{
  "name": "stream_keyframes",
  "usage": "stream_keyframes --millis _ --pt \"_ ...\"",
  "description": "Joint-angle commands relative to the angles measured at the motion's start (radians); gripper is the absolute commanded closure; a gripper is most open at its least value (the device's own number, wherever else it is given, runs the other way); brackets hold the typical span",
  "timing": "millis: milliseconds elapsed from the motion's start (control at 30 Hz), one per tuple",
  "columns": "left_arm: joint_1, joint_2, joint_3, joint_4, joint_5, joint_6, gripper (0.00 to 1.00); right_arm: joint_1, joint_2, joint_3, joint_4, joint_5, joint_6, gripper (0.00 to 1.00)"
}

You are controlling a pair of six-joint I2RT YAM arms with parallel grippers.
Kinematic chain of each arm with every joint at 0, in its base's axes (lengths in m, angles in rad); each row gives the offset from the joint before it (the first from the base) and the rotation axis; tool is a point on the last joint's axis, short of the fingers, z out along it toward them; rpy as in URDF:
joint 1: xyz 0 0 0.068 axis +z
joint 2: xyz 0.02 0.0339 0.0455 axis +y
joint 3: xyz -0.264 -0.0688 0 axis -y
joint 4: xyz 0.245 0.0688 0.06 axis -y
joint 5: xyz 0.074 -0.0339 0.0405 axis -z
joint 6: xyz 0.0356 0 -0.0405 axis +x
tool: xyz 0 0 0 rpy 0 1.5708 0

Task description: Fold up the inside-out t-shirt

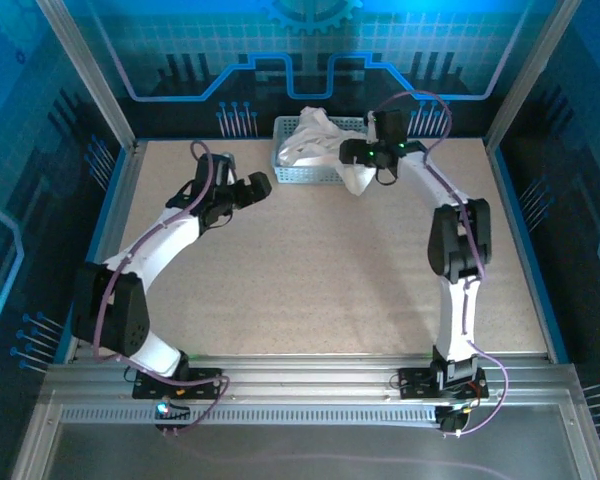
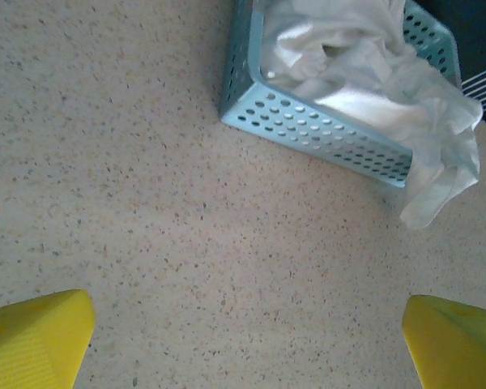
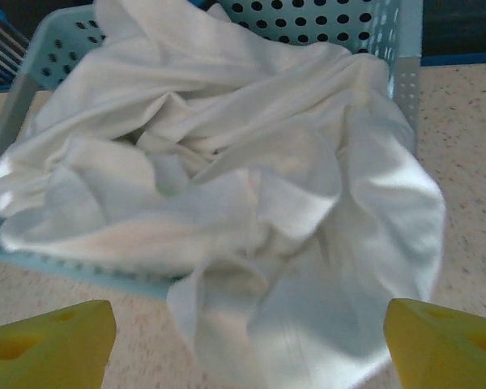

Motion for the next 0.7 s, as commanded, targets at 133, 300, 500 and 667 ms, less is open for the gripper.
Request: stream_keyframes --millis 133,300,500,667 --pt "-0.016 0.042 0.011 0.006 0.038 0.042 0.01 0.034 0.281 0.443 -0.278 0.017 -0.034 0.21" --pt "-0.016 0.048 -0.002 0.011 0.026 0.049 0.01 0.050 0.476 0.763 -0.457 0.041 -0.043 0.22" --pt "-0.016 0.042 -0.009 0.012 0.025 0.055 0.01 0.051 0.717 1.173 -0.640 0.066 -0.035 0.15" --pt "-0.016 0.035 -0.011 0.003 0.014 0.065 0.01 0.057 0.771 1.238 -0.662 0.063 -0.036 0.14"
